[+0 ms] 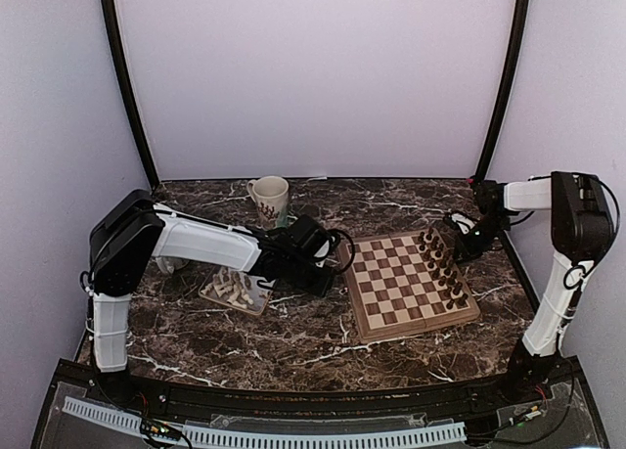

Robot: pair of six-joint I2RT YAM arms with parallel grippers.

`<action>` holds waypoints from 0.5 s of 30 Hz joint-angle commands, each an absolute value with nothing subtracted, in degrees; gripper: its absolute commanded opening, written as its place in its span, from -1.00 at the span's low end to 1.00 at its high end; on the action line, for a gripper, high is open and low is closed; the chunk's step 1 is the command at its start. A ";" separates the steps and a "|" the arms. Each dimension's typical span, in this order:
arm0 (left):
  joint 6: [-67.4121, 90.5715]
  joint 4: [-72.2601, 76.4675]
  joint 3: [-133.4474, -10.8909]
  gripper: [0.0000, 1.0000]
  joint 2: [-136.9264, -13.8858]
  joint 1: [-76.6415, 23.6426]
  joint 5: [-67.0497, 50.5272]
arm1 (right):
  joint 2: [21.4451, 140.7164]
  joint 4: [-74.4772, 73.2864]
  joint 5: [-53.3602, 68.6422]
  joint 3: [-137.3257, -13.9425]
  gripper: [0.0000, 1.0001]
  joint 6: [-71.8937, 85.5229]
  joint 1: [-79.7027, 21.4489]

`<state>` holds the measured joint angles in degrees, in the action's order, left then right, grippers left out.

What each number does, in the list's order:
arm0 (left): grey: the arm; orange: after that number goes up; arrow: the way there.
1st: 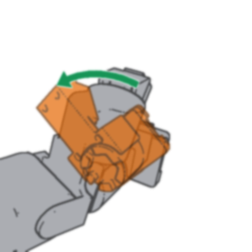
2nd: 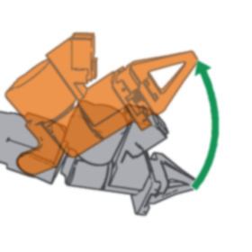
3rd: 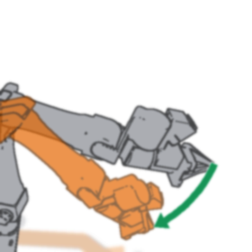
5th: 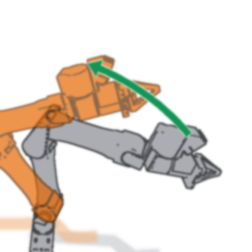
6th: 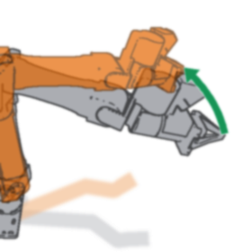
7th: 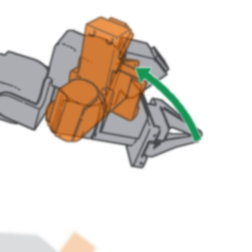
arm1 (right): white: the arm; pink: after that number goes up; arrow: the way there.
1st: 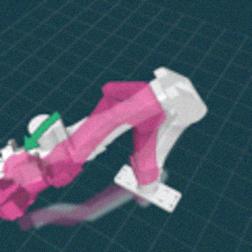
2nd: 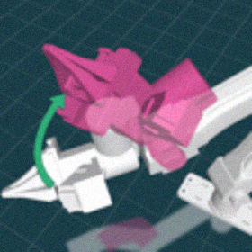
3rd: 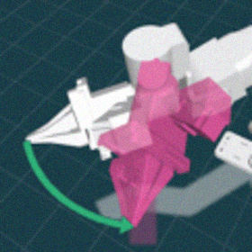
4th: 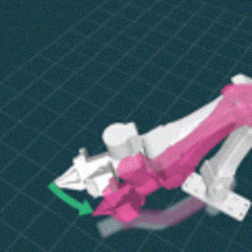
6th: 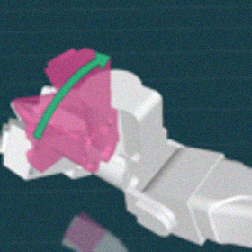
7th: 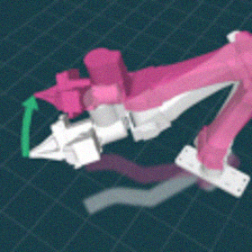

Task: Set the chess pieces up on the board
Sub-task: Move the chessboard to the center of the board.

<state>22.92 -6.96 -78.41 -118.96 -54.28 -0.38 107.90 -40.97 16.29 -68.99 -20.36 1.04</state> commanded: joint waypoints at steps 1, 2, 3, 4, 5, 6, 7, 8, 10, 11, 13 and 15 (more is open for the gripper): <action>23.04 -8.17 -77.22 -1.00 -114.25 -54.61 1.95 | 106.92 -42.54 18.90 -68.82 -1.00 -19.18 -0.52; 22.95 -8.17 -77.18 -1.00 -114.14 -54.65 2.11 | 106.88 -42.42 18.90 -68.88 -1.00 -19.10 -0.63; 22.96 -8.31 -77.19 -1.00 -113.90 -54.60 2.20 | 106.88 -42.43 18.97 -68.97 -1.00 -19.00 -0.63; 22.95 -8.40 -77.21 -1.00 -113.60 -54.62 2.21 | 106.79 -42.45 18.87 -69.06 -1.00 -18.92 -0.67; 22.75 -8.55 -77.19 -1.00 -113.23 -54.58 2.29 | 106.55 -42.60 18.42 -69.27 -1.00 -18.69 -0.57; 22.25 -8.78 -77.09 -1.00 -112.38 -54.59 2.98 | 105.82 -42.38 17.69 -69.57 -1.00 -18.40 -0.16; 21.52 -9.16 -77.02 -1.00 -111.49 -54.58 3.95 | 104.91 -42.12 17.18 -69.83 -1.00 -18.00 0.51; 20.76 -9.79 -76.95 -1.00 -110.54 -54.54 5.21 | 103.77 -42.05 17.23 -70.32 -1.00 -17.71 1.67; 18.88 -11.02 -76.75 -1.00 -107.99 -53.88 7.05 | 101.23 -42.33 18.45 -71.73 -1.00 -17.08 4.69; 17.81 -11.63 -76.53 -1.00 -106.58 -53.43 7.54 | 99.80 -42.78 19.02 -72.69 -1.00 -16.98 5.88; 15.49 -12.57 -75.82 -1.00 -103.47 -52.36 8.44 | 96.42 -44.01 19.60 -74.72 -1.00 -17.30 7.05; 13.56 -13.65 -75.23 -1.00 -100.20 -51.12 9.22 | 92.08 -44.46 20.16 -76.66 -1.00 -17.16 7.28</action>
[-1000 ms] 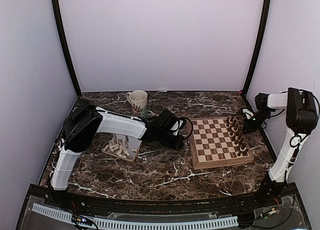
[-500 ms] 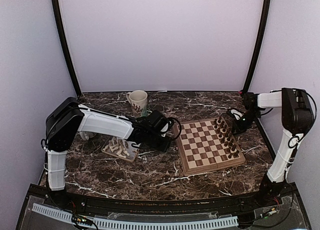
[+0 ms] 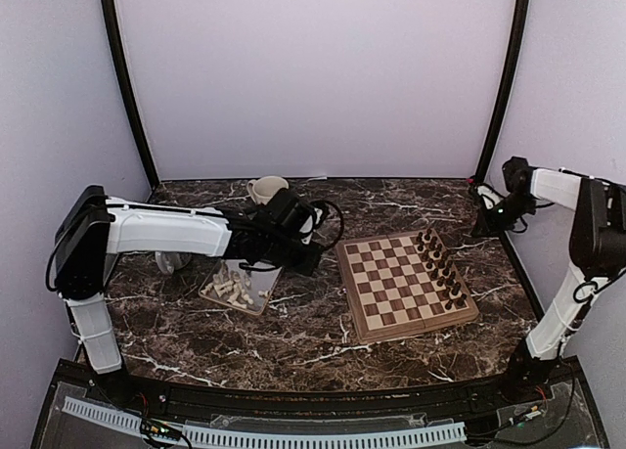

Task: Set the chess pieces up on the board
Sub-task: Move the chessboard to the center of the board, then move the storage box to the center of the board.

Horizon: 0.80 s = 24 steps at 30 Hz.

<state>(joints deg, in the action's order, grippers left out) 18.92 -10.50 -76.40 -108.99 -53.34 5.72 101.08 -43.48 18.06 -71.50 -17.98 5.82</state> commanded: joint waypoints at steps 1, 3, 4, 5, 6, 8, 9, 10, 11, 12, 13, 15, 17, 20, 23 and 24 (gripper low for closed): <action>12.66 -14.39 -74.76 -1.00 -98.45 -50.47 9.44 | 88.72 -44.51 21.21 -78.11 -1.00 -16.69 7.14; 11.18 -15.42 -74.09 -0.86 -95.30 -48.93 9.41 | 84.27 -44.17 24.86 -80.33 -0.75 -14.84 6.86; 11.12 -16.17 -73.90 -0.51 -93.79 -48.16 9.27 | 82.04 -43.07 26.74 -80.86 -0.28 -13.57 6.36; 11.62 -17.16 -73.74 0.06 -92.18 -47.35 9.78 | 80.01 -41.42 27.75 -80.85 0.67 -12.18 5.40; 12.32 -18.77 -73.83 0.82 -91.43 -46.58 10.45 | 77.96 -39.83 27.41 -80.55 0.96 -11.26 3.60; 14.15 -24.82 -75.63 0.98 -91.36 -45.15 14.36 | 75.51 -38.11 24.99 -80.00 1.00 -11.50 -1.26; 14.89 -29.16 -76.91 0.98 -91.91 -44.94 17.41 | 75.28 -38.44 24.52 -80.00 1.00 -13.39 -3.53; 14.25 -32.84 -78.04 0.98 -92.42 -44.92 18.22 | 75.47 -38.82 24.26 -79.99 1.00 -14.14 -4.90; 13.64 -35.05 -78.40 0.98 -92.50 -44.99 19.25 | 75.96 -39.00 24.35 -79.73 1.00 -14.76 -5.86; 13.97 -35.63 -77.41 0.98 -91.87 -45.00 21.76 | 76.51 -39.14 25.82 -79.22 1.00 -15.79 -6.56; 13.83 -34.70 -75.37 0.98 -90.71 -45.00 23.94 | 76.89 -39.48 28.45 -78.63 1.00 -17.52 -6.93; 11.78 -29.74 -69.78 0.98 -87.73 -44.88 27.63 | 76.74 -38.26 35.88 -75.92 1.00 -20.13 -7.83; 10.97 -26.54 -65.79 0.98 -85.76 -43.79 29.68 | 75.34 -33.71 40.53 -71.85 1.00 -19.39 -9.17; 11.32 -24.50 -63.00 0.98 -85.28 -40.86 27.44 | 75.23 -32.33 43.23 -69.65 1.00 -20.92 -11.36; 11.95 -24.61 -63.02 0.98 -86.46 -38.96 25.25 | 74.28 -30.23 46.51 -66.78 1.00 -22.24 -13.40; 12.50 -24.17 -62.97 0.98 -86.75 -38.22 24.84 | 74.01 -28.54 48.24 -65.48 1.00 -21.83 -13.68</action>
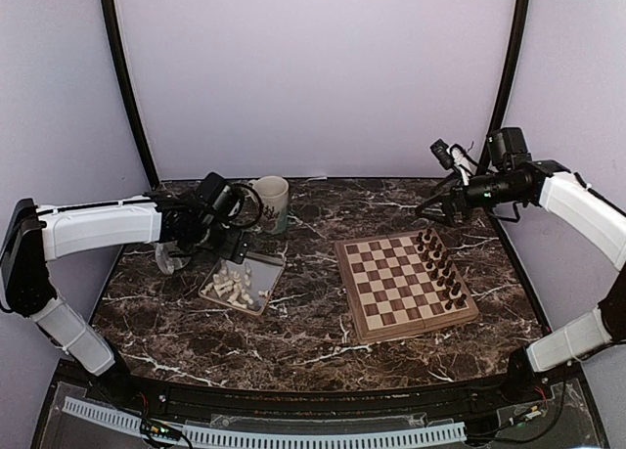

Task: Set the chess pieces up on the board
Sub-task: Move the storage box to the center of the board.

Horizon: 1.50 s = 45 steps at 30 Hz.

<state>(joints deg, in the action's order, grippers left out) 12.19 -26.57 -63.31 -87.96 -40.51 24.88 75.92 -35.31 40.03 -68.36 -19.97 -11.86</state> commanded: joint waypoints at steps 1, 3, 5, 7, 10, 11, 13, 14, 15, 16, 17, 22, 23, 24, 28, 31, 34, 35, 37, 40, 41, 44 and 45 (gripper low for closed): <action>12.65 -23.35 -63.06 0.98 -86.99 -37.17 23.35 | 73.74 -26.24 50.01 -63.34 1.00 -20.70 -13.78; 12.33 -20.85 -63.19 0.98 -87.45 -35.66 22.30 | 73.57 -23.97 52.15 -61.28 1.00 -20.26 -13.84; 14.46 -20.93 -64.76 0.98 -89.14 -32.89 25.70 | 73.14 -22.77 51.61 -59.69 1.00 -20.89 -13.88; 15.53 -25.45 -69.55 0.98 -93.42 -31.37 27.28 | 71.60 -17.91 50.20 -56.47 1.00 -18.13 -13.89; 13.84 -32.24 -77.74 0.93 -100.46 -29.72 28.45 | 70.67 -17.85 45.78 -55.97 1.00 -18.69 -13.88; 12.11 -31.74 -78.56 0.82 -101.81 -29.30 27.62 | 70.79 -18.16 45.38 -56.13 1.00 -19.04 -13.89; 9.94 -30.31 -79.02 0.66 -103.25 -28.06 22.93 | 70.92 -19.72 46.02 -56.56 1.00 -20.84 -13.89; 9.93 -30.17 -79.36 0.57 -103.86 -27.09 20.64 | 70.93 -20.33 46.18 -56.63 1.00 -21.59 -13.89; 9.92 -30.30 -79.81 0.41 -104.48 -26.34 17.65 | 70.70 -20.37 46.27 -56.45 1.00 -21.80 -13.83; 10.16 -31.04 -80.51 0.21 -105.29 -25.56 15.04 | 70.40 -20.25 46.58 -56.22 1.00 -21.78 -13.88; 10.78 -31.91 -81.18 0.03 -106.01 -25.01 13.42 | 70.18 -20.38 47.33 -56.10 1.00 -21.99 -13.89; 11.56 -33.24 -81.05 -0.19 -107.96 -24.20 11.12 | 69.80 -20.37 40.48 -55.67 1.00 -21.65 -14.41; 11.74 -33.83 -81.08 -0.23 -108.39 -23.98 11.04 | 70.25 -19.45 37.25 -55.34 1.00 -19.70 -14.40; 11.70 -34.11 -81.04 -0.28 -108.88 -23.85 10.87 | 70.92 -19.24 35.74 -55.40 1.00 -18.16 -14.43; 11.60 -34.85 -80.66 -0.36 -110.21 -23.37 10.09 | 71.95 -20.20 37.95 -55.83 1.00 -18.65 -14.47; 11.69 -35.16 -80.15 -0.26 -110.86 -23.38 9.43 | 71.69 -19.92 39.17 -54.99 1.00 -18.93 -14.50; 11.80 -34.99 -79.19 -0.22 -111.16 -23.37 8.60 | 71.72 -20.56 39.40 -55.04 1.00 -19.88 -14.48; 11.90 -34.96 -79.00 -0.22 -111.37 -23.32 8.49 | 71.77 -20.66 39.04 -55.09 1.00 -20.13 -14.50; 12.15 -34.88 -78.57 -0.23 -111.75 -23.25 8.09 | 71.73 -20.92 38.61 -55.18 1.00 -20.57 -14.46; 12.45 -35.12 -78.40 -0.32 -112.51 -23.27 6.88 | 71.75 -21.81 38.74 -55.36 1.00 -22.16 -14.45; 12.65 -35.27 -78.40 -0.34 -112.79 -23.31 6.22 | 71.66 -22.04 38.84 -55.40 1.00 -22.56 -14.50; 12.97 -35.41 -77.77 -0.38 -112.77 -23.35 4.94 | 71.71 -22.28 38.99 -55.37 1.00 -22.92 -14.50; 13.13 -35.47 -77.51 -0.41 -112.69 -23.33 4.54 | 71.88 -22.41 38.94 -55.44 1.00 -22.95 -14.50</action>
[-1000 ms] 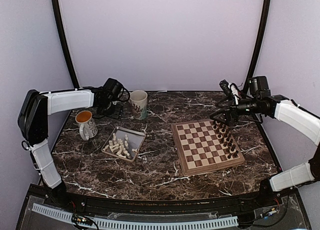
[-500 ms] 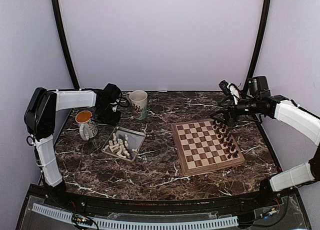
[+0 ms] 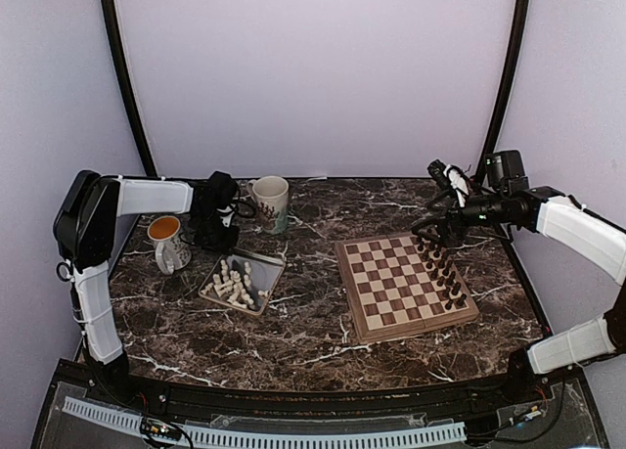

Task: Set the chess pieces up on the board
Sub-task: Move the storage box to the center of the board.

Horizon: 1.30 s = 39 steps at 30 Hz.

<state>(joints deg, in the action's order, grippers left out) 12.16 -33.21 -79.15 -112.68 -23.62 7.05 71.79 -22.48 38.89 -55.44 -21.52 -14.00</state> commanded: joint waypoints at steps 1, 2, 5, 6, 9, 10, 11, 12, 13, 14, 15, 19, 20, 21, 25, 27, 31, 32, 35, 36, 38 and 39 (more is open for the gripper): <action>13.24 -35.49 -77.18 -0.43 -112.56 -23.31 4.12 | 72.09 -22.62 39.11 -55.61 1.00 -23.08 -14.50; 13.51 -35.49 -76.82 -0.43 -112.34 -23.36 3.61 | 72.26 -22.84 39.20 -55.69 1.00 -23.13 -14.48; 14.39 -35.04 -75.01 -0.46 -111.05 -23.31 2.22 | 72.83 -23.48 39.39 -56.14 1.00 -23.57 -14.54; 14.68 -34.79 -74.31 -0.47 -110.48 -23.36 1.91 | 73.00 -23.59 39.39 -56.23 1.00 -23.68 -14.54; 15.56 -33.84 -72.01 -0.50 -108.88 -23.45 0.42 | 73.36 -23.64 39.23 -56.32 1.00 -23.82 -14.68; 15.85 -33.55 -71.32 -0.50 -108.51 -23.52 -0.11 | 73.51 -23.76 39.20 -56.34 1.00 -23.80 -14.72; 16.03 -33.25 -70.69 -0.51 -108.20 -23.65 -0.62 | 73.70 -23.86 39.12 -56.46 1.00 -23.82 -14.71; 16.14 -33.02 -70.06 -0.51 -107.92 -23.91 -0.89 | 73.88 -23.88 39.10 -56.51 1.00 -23.86 -14.76; 16.30 -32.94 -69.42 -0.52 -107.68 -24.39 -1.03 | 73.95 -23.91 39.04 -56.51 1.00 -23.97 -14.80; 16.48 -32.89 -69.09 -0.53 -107.40 -24.67 -1.07 | 74.04 -23.96 38.98 -56.51 1.00 -24.05 -14.92; 16.77 -32.95 -68.63 -0.53 -107.06 -25.00 -1.06 | 74.13 -23.95 38.95 -56.56 1.00 -24.03 -14.94; 18.85 -32.72 -66.56 -0.53 -105.48 -26.57 -1.23 | 74.42 -24.25 38.92 -56.71 1.00 -24.30 -15.08; 19.50 -32.85 -66.13 -0.53 -105.14 -27.06 -1.17 | 74.51 -24.25 38.91 -56.69 1.00 -24.34 -15.19; 20.17 -32.93 -65.79 -0.53 -104.86 -27.54 -1.17 | 74.59 -24.33 38.93 -56.73 1.00 -24.37 -15.18; 23.40 -33.13 -64.46 -0.54 -103.67 -30.04 -0.24 | 75.09 -24.58 38.95 -56.91 1.00 -24.56 -15.55; 25.38 -33.32 -63.90 -0.54 -103.45 -31.51 0.18 | 75.30 -24.69 38.93 -57.02 1.00 -24.59 -15.76; 32.08 -34.43 -61.93 -0.55 -102.61 -34.37 1.25 | 75.91 -25.28 38.56 -57.46 1.00 -24.38 -16.13; 33.83 -34.26 -61.11 -0.55 -101.94 -34.81 1.45 | 75.98 -25.39 38.44 -57.48 1.00 -24.36 -16.16; 37.63 -33.22 -58.44 -0.54 -99.13 -36.86 1.71 | 76.11 -25.40 38.18 -57.48 1.00 -24.43 -16.42; 38.41 -33.14 -57.84 -0.54 -98.34 -37.17 1.98 | 76.16 -25.40 38.15 -57.52 1.00 -24.40 -16.57; 39.09 -33.54 -57.09 -0.53 -97.01 -37.35 2.91 | 76.33 -25.47 38.02 -57.56 1.00 -24.49 -16.86; 39.11 -33.97 -56.97 -0.51 -96.45 -37.31 3.65 | 76.46 -25.48 37.97 -57.61 1.00 -24.45 -16.88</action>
<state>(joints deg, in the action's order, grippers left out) 34.76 -30.68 -58.87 -99.74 -36.71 2.22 75.90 -25.56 38.50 -55.86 -23.79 -16.05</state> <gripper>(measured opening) 0.232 0.999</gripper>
